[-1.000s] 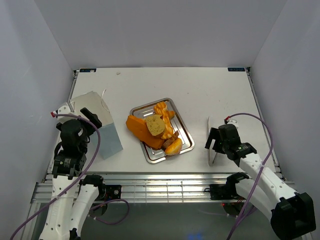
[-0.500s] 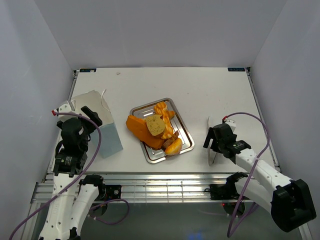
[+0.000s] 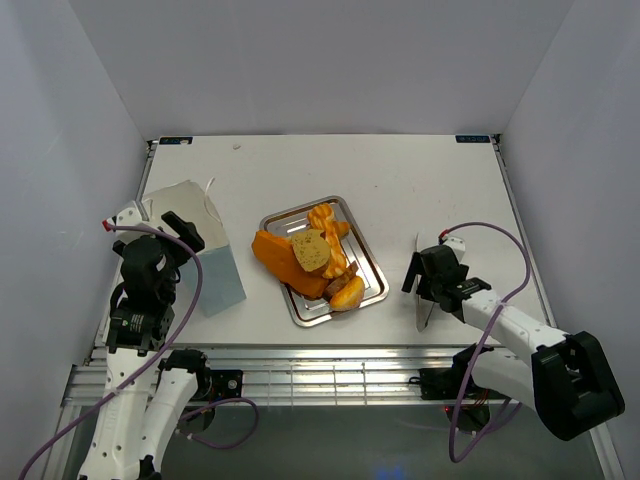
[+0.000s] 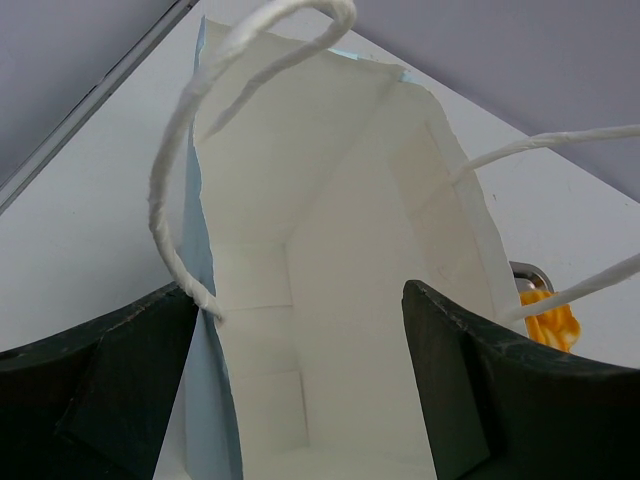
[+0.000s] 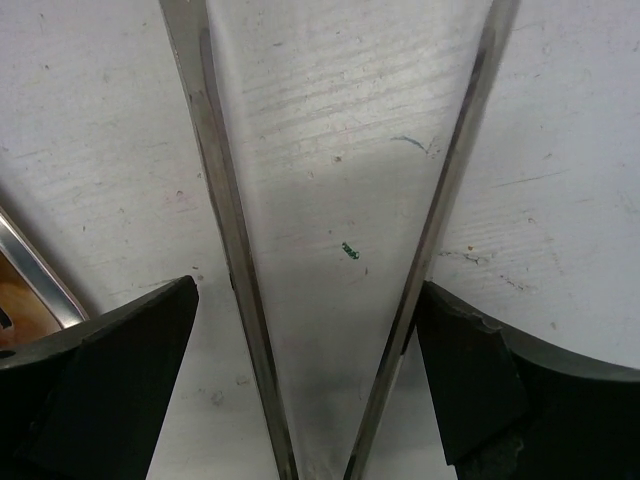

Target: Place the fake bread into the paper bag

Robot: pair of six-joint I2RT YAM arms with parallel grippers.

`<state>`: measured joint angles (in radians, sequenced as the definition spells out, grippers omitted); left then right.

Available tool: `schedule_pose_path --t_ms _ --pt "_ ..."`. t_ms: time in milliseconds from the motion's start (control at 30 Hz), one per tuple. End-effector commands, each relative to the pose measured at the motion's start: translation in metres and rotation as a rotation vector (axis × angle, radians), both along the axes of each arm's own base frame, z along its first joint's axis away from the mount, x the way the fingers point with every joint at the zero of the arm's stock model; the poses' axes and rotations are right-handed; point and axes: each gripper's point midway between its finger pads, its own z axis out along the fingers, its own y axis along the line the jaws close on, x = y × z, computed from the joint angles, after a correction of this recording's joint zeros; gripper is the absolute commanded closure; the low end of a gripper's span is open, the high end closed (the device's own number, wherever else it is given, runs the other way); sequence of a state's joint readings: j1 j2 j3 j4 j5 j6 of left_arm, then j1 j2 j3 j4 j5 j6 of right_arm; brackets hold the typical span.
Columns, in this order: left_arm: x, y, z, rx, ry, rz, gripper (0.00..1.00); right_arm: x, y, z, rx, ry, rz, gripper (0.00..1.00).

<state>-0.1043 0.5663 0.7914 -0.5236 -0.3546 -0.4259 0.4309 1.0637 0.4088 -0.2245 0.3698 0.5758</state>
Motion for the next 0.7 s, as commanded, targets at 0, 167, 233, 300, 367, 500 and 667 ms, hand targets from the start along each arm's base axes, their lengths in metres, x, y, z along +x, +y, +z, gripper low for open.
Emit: schedule_pose_path --t_ms 0,167,233,300,367,500,667 --pt "0.0015 -0.0034 0.0027 0.005 -0.017 -0.022 0.07 0.0095 0.0003 -0.0013 -0.014 -0.035 -0.002 0.08" --pt "0.0019 -0.004 0.001 0.004 -0.013 -0.025 0.07 0.0111 0.0001 -0.0027 -0.022 -0.038 0.004 0.19" --pt "0.0022 -0.0042 0.0013 0.004 -0.013 -0.027 0.07 0.0105 -0.0002 -0.0027 -0.024 -0.04 0.007 0.23" --pt "0.0027 -0.0048 -0.0002 0.005 -0.008 -0.03 0.07 0.0101 0.0003 -0.0029 -0.026 -0.037 0.018 0.23" --pt "0.0027 -0.0054 -0.0002 0.004 -0.009 -0.033 0.07 0.0104 0.001 -0.0018 -0.032 -0.032 0.033 0.24" --pt "0.0027 -0.0066 0.0005 0.003 -0.012 -0.039 0.07 0.0089 0.0038 -0.0051 -0.042 0.002 0.065 0.22" --pt "0.0029 -0.0078 0.0001 0.004 -0.013 -0.045 0.07 0.0074 0.0077 -0.0106 -0.045 0.047 0.09 0.21"
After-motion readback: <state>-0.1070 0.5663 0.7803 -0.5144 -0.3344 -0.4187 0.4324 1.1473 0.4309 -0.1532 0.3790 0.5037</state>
